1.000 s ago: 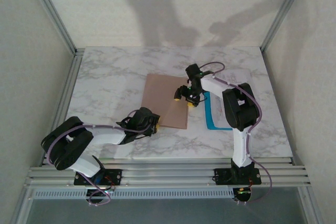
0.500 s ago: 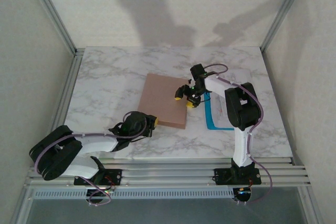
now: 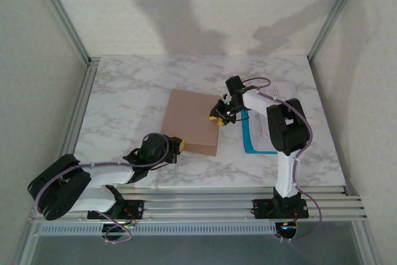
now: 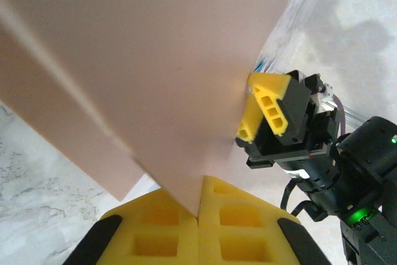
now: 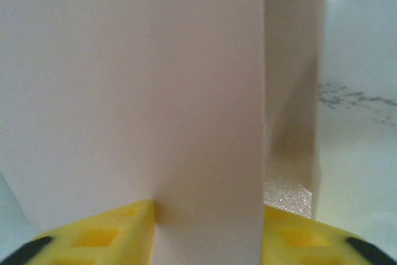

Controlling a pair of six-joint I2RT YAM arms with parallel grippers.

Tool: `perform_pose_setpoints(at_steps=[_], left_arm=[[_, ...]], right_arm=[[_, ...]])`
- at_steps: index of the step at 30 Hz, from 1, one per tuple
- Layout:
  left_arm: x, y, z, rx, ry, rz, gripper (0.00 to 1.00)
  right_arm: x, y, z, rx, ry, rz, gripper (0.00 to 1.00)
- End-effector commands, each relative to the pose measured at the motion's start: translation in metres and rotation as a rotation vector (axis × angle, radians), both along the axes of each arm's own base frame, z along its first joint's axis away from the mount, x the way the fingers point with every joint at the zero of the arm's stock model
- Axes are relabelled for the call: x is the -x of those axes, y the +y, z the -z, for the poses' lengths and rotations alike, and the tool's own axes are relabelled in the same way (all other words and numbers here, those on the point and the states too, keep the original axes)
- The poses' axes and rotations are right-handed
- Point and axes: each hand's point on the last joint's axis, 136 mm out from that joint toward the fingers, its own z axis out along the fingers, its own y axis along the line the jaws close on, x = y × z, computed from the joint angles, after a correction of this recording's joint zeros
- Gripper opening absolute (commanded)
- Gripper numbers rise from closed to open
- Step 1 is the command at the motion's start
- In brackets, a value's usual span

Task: Put the files into the folder

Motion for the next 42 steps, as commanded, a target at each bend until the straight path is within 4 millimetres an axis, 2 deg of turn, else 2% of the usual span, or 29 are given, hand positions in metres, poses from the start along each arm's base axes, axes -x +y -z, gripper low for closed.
perform_pose_setpoints(at_steps=[1, 2, 3, 4, 5, 6, 7, 11, 12, 14, 15, 17, 21, 24, 29, 35, 38, 42], left_arm=[[0.008, 0.0, -0.001, 0.0, 0.025, 0.041, 0.0], [0.009, 0.002, -0.001, -0.025, 0.034, 0.05, 0.11], [0.009, 0.004, -0.001, -0.067, 0.049, 0.055, 0.3], [0.013, 0.011, 0.001, -0.151, 0.086, 0.061, 0.55], [0.014, 0.018, -0.002, -0.236, 0.108, 0.066, 0.7], [0.015, 0.025, -0.005, -0.305, 0.127, 0.072, 0.78], [0.015, 0.031, -0.012, -0.369, 0.137, 0.075, 0.81], [0.012, 0.049, -0.044, -0.557, 0.114, 0.101, 0.84], [0.009, 0.053, -0.056, -0.614, 0.096, 0.115, 0.91], [0.0, 0.056, -0.078, -0.745, 0.058, 0.165, 0.9], [-0.007, 0.051, -0.087, -0.802, 0.025, 0.215, 0.88], [-0.023, 0.027, -0.107, -0.876, -0.084, 0.342, 0.81], [-0.038, -0.028, -0.132, -1.069, -0.264, 0.574, 0.79], [-0.036, -0.057, -0.13, -1.221, -0.326, 0.698, 0.8], [-0.029, -0.08, -0.114, -1.457, -0.325, 0.798, 0.82], [-0.031, -0.072, -0.095, -1.774, -0.267, 0.795, 0.75], [-0.034, -0.065, -0.09, -1.851, -0.25, 0.772, 0.63], [-0.037, -0.062, -0.085, -1.903, -0.248, 0.768, 0.38]], right_arm=[[0.0, 0.001, -0.016, -0.026, -0.024, 0.021, 0.11], [0.0, 0.0, -0.018, -0.021, -0.03, 0.028, 0.04], [0.0, -0.001, -0.02, -0.02, -0.035, 0.034, 0.01], [0.001, -0.002, -0.022, -0.018, -0.042, 0.04, 0.0], [0.0, -0.003, -0.026, -0.015, -0.051, 0.044, 0.0], [0.001, -0.003, -0.029, -0.014, -0.055, 0.047, 0.0], [0.001, -0.003, -0.032, -0.015, -0.061, 0.049, 0.0], [0.002, 0.003, -0.044, -0.019, -0.064, 0.042, 0.0], [0.003, 0.005, -0.047, -0.017, -0.062, 0.038, 0.0], [0.003, 0.007, -0.054, -0.006, -0.058, 0.038, 0.0], [0.005, 0.008, -0.057, -0.003, -0.051, 0.041, 0.0], [0.006, 0.01, -0.062, 0.006, -0.036, 0.055, 0.0], [0.007, 0.015, -0.072, 0.0, -0.008, 0.074, 0.0], [0.006, 0.019, -0.081, 0.0, 0.004, 0.062, 0.0], [0.004, 0.026, -0.093, -0.025, 0.002, 0.057, 0.0], [0.003, 0.03, -0.106, -0.052, -0.007, 0.056, 0.0], [0.004, 0.03, -0.108, -0.057, -0.007, 0.057, 0.0], [0.005, 0.032, -0.109, -0.064, -0.006, 0.057, 0.0]])
